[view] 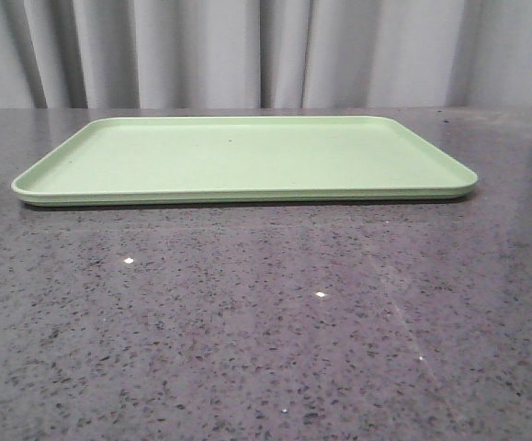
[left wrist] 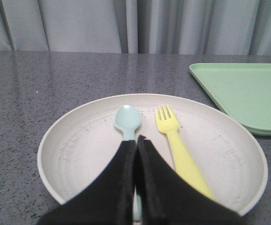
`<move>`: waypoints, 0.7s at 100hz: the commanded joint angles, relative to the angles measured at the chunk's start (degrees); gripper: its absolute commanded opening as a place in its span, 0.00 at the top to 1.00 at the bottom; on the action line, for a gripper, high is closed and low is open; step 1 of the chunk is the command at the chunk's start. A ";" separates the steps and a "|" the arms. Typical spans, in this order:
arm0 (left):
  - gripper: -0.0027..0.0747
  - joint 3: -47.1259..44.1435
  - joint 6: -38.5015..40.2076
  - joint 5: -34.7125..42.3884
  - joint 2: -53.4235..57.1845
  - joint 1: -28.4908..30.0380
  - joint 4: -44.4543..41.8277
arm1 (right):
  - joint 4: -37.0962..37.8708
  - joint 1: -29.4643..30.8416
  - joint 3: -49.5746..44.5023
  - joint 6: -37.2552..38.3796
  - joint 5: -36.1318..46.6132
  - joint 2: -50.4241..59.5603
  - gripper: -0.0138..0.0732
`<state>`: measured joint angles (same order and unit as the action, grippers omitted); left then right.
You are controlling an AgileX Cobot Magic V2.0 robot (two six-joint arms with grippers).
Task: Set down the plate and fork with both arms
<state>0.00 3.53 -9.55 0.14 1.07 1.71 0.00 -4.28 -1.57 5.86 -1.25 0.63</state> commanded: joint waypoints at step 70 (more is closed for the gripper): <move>0.99 -0.76 0.38 7.96 1.90 0.04 -0.06 | 0.00 0.22 0.30 -0.28 4.70 1.35 0.92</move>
<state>0.00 3.53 -7.83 0.14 1.07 1.71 0.00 -4.28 -1.57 5.86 -1.25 0.63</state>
